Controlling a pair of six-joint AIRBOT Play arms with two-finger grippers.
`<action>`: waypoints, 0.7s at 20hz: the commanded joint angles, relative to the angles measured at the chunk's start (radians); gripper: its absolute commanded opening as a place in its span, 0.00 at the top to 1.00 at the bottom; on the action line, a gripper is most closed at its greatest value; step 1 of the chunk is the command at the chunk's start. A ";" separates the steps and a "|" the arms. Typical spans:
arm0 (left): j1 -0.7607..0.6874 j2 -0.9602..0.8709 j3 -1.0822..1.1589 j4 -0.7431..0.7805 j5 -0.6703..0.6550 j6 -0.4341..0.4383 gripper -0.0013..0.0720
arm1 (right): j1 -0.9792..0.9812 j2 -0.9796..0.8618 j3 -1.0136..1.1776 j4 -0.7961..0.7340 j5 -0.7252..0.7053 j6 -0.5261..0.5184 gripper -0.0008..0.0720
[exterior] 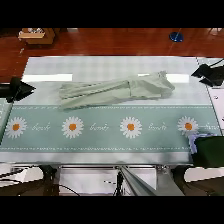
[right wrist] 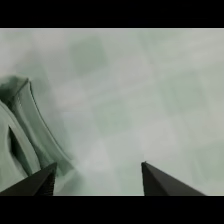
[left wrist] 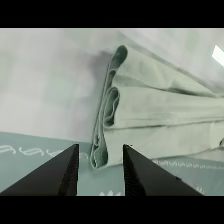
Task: Fold the shirts.
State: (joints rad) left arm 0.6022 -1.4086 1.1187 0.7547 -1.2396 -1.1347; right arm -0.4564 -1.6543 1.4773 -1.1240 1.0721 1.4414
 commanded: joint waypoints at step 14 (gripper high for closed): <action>-0.062 0.013 0.003 0.001 -0.052 0.002 0.51 | 0.208 -0.298 0.005 0.448 0.050 -0.131 0.15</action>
State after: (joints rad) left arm 0.5415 -1.3964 1.1213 0.7559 -1.2903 -1.1336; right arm -0.2996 -1.9270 1.4834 -0.7521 1.1805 1.3491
